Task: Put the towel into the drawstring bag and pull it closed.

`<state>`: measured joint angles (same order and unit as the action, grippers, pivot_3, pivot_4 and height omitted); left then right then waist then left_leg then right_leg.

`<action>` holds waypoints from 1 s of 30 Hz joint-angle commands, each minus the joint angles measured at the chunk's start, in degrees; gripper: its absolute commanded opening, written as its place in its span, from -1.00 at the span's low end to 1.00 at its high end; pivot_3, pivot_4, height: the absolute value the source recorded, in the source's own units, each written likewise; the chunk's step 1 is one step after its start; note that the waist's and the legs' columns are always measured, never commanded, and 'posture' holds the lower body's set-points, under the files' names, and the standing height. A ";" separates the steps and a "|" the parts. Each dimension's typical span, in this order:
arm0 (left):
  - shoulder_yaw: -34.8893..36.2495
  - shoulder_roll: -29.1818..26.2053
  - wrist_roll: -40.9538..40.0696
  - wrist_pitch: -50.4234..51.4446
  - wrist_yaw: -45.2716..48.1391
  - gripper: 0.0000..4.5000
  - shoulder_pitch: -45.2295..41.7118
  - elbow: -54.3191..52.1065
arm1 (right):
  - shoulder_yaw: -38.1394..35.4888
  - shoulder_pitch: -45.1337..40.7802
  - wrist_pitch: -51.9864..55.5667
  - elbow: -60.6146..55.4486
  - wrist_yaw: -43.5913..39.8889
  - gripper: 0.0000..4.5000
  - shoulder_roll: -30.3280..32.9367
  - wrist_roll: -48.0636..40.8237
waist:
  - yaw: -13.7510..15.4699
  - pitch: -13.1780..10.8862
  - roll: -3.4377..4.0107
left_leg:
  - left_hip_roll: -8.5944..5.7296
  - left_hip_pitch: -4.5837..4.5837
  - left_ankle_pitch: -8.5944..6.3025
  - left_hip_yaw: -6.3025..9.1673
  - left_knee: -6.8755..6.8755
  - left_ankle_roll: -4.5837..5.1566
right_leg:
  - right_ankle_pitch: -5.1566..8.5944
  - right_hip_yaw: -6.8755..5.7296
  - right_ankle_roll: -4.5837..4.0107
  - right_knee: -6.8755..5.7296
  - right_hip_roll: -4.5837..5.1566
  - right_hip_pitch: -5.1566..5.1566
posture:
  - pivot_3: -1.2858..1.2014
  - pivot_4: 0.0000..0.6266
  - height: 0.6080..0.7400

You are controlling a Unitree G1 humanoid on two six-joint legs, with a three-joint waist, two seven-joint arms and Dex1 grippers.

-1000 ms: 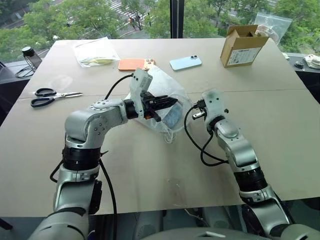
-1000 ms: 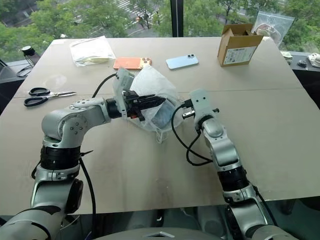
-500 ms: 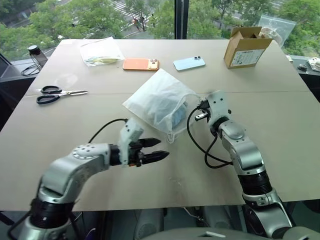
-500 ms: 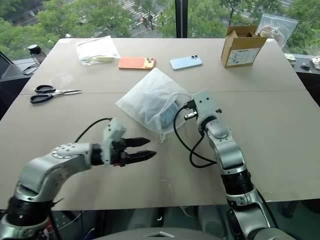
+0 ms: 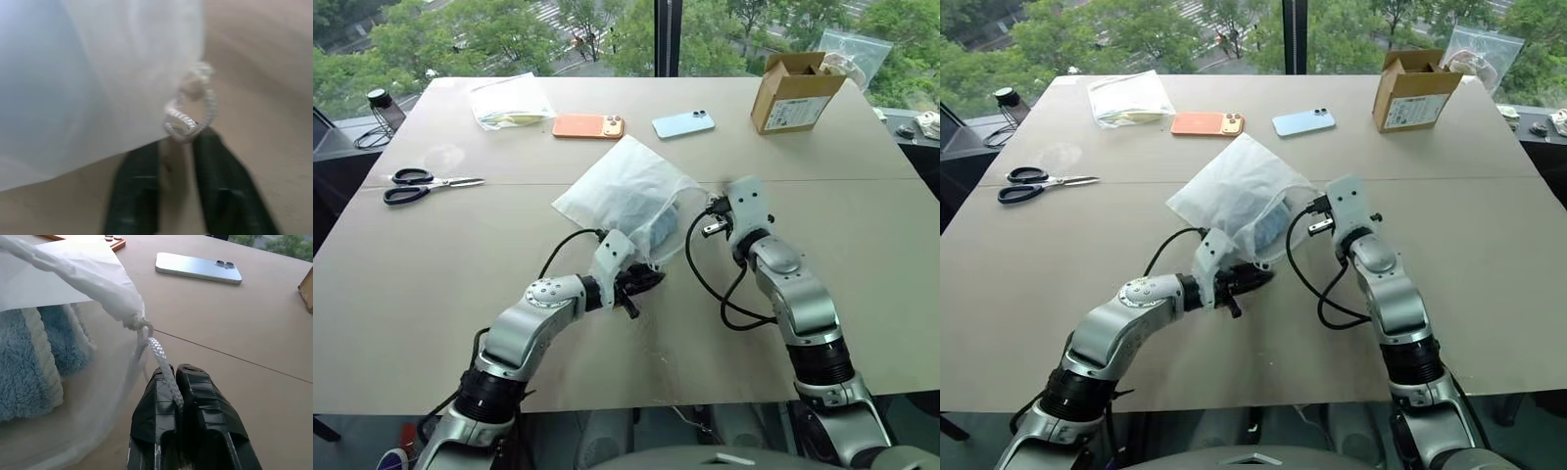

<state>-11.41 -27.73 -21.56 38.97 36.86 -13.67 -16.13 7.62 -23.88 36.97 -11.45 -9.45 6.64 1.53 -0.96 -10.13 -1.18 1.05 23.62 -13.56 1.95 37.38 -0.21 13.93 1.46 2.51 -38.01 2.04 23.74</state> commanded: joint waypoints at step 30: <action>25.47 -16.68 14.30 -21.59 -12.36 -0.99 -24.97 26.41 | -17.94 -14.61 10.39 -13.81 -2.46 -1.00 22.91 -7.35 | -0.07 -0.04 -0.01 | -0.03 0.23 0.00 -0.04 -0.06 0.01 | 0.00 -0.04 0.01 -0.05 0.07 0.28 | 0.03 -0.52 1.00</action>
<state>10.79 -42.25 -10.02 18.50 28.58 -39.21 6.73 -4.43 -40.19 46.23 -24.98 -16.47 27.28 -9.76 -1.03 -10.17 -1.20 1.02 23.85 -13.56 1.91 37.33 -0.20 13.93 1.41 2.51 -38.06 2.11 24.02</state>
